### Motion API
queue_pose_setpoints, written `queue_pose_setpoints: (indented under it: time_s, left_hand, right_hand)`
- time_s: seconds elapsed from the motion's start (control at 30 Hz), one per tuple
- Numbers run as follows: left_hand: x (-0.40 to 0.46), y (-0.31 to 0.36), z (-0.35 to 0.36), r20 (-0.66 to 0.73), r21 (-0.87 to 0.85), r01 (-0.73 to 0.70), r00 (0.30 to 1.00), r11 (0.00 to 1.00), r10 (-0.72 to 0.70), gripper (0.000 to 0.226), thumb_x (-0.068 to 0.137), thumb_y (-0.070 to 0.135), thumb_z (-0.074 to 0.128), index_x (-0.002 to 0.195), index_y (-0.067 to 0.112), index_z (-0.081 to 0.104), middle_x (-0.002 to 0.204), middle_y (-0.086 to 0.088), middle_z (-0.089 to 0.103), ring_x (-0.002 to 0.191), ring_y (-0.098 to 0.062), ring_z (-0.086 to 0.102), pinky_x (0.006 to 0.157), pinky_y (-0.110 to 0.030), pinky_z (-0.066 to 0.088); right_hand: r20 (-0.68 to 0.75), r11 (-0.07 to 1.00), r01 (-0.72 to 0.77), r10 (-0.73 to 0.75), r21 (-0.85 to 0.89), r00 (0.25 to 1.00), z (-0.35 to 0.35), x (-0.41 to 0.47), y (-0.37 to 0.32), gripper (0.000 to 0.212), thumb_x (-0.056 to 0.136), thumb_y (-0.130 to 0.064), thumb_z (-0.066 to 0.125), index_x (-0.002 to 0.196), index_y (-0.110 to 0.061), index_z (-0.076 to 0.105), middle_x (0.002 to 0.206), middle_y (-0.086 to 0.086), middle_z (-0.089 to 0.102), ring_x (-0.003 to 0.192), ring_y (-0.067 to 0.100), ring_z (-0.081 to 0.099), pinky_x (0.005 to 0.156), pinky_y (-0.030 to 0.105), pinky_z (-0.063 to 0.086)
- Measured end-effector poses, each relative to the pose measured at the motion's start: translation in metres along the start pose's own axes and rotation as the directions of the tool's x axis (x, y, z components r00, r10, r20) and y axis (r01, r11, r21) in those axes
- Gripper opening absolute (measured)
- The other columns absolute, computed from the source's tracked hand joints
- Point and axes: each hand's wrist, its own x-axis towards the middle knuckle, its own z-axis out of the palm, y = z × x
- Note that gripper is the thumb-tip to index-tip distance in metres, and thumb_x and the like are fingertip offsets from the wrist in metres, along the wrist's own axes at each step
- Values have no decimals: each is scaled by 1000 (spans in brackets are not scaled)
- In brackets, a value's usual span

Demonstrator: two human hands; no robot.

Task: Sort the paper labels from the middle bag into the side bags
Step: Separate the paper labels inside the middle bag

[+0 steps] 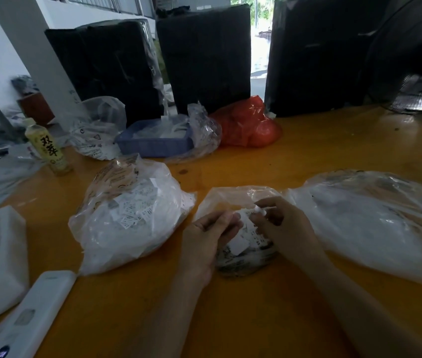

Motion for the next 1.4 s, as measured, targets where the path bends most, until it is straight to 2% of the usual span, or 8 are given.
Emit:
queue_pose_setpoints:
  time_s: [0.1,0.27,0.37,0.47,0.63,0.87,1.0,1.4]
  left_hand:
    - [-1,0,2,0,10,13,1000,1000,-13,29,76,28,84,99,11,84,109,-18,79,102,-29,78,81,-26,62]
    - [-3,1,4,4,54,9,1000,999,-10,28,79,29,83,102,12,83,108,-17,80,101,-29,78,79,-26,63]
    - [-4,1,4,13,74,11,1000,997,-12,30,82,27,81,106,11,82,108,-17,80,103,-29,78,80,-26,62]
    - [-4,1,4,12,94,15,1000,995,-16,19,92,18,76,109,10,80,108,-17,80,103,-28,78,80,-26,62]
    - [-5,2,4,18,115,12,1000,993,-14,17,95,15,73,111,9,79,107,-15,80,101,-26,78,78,-24,62]
    - [-5,2,7,20,112,10,1000,994,-12,15,93,14,74,107,10,80,104,-16,80,100,-26,79,78,-25,62]
    - [-5,1,6,17,134,-8,1000,991,6,12,95,11,74,100,16,83,103,-17,80,99,-27,79,79,-25,63]
    - [-8,1,6,12,169,-24,1000,985,22,11,92,18,77,95,23,86,101,-16,81,99,-26,79,78,-24,62]
  right_hand:
    - [1,990,-25,25,136,1000,-8,1,-2,25,90,-33,74,109,-41,59,84,-12,74,72,2,69,60,15,51]
    - [63,953,-91,76,290,995,-13,3,-3,64,85,-29,79,140,-41,49,88,16,71,79,30,70,69,44,59]
    - [79,948,-91,70,306,994,-15,3,-2,42,85,-32,78,123,-42,62,87,6,74,79,18,72,70,36,61]
    - [38,929,-95,87,358,995,-14,3,0,14,92,-28,72,105,-25,69,91,-4,77,82,11,74,76,29,57]
    - [24,891,-80,78,446,997,-13,3,-3,15,92,-15,71,106,-14,66,92,2,76,85,19,76,75,24,60]
    - [3,955,-16,16,297,1000,-9,1,-4,4,93,-30,70,95,-27,72,85,-7,76,77,5,71,64,16,55]
    - [12,976,30,-33,216,999,-6,-1,-3,5,94,-35,69,92,-31,71,83,-9,75,71,9,68,60,16,52]
    - [25,982,44,-50,186,998,-5,-1,-2,7,95,-30,68,89,-32,71,75,-18,71,67,0,66,57,13,50]
